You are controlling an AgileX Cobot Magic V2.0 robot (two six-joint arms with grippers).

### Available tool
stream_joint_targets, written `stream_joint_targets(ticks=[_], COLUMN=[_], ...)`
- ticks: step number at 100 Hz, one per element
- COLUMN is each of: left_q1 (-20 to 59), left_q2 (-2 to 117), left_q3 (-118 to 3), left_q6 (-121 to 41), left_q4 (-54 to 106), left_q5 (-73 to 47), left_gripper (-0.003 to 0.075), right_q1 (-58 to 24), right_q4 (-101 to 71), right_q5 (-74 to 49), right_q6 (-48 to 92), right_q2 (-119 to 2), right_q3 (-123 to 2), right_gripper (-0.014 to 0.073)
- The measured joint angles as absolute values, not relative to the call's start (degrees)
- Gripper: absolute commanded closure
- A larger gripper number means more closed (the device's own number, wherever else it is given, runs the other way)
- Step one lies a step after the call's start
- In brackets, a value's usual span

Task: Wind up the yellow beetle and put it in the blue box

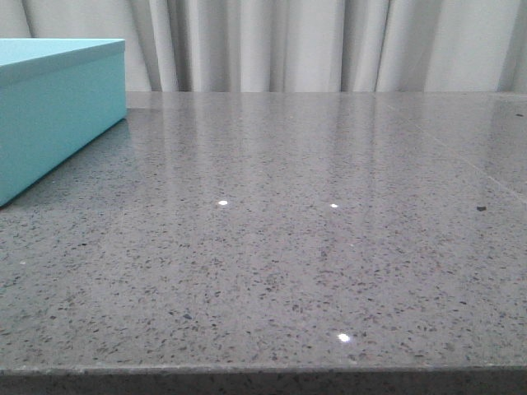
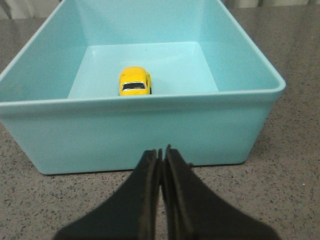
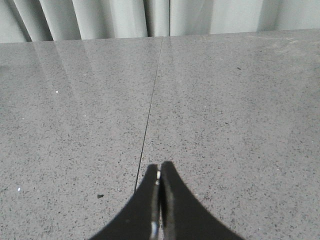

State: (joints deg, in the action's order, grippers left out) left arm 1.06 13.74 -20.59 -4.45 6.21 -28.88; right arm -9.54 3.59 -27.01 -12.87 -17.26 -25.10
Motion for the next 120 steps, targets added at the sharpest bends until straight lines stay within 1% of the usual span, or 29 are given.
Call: stream_joint_targets(ticks=[15,78,93,110,120], left_q1=[1.1,1.1,1.1,1.1,1.1], left_q2=[11.7,11.3,8.2,2.1,-0.2], left_q3=[-20.1,-18.8,-13.6,-4.7,-0.1], left_q6=[-4.5,-4.5,-4.5,-4.5,-4.5], left_q4=[6.3,6.1,6.0,6.3,6.4], left_q5=[-28.9,-28.5,-24.5,-14.6,-11.1], left_gripper=[0.0738,0.0739,0.0739,0.0739,0.0739], right_q1=[-9.5,-9.5,-9.5,-9.5,-9.5], right_q4=[3.7,3.7,3.7,3.7,3.7], right_q5=[-26.9,-26.9,-26.9,-26.9,-26.9], right_q6=[-12.9,-12.9,-12.9,-12.9,-12.9], right_q2=[-16.7,-16.6,-16.6,-16.6,-16.6], right_q3=[-24.5,-24.5,-24.5,-24.5,-24.5], right_gripper=[0.0661,0.0661,0.0661,0.0661,0.0661])
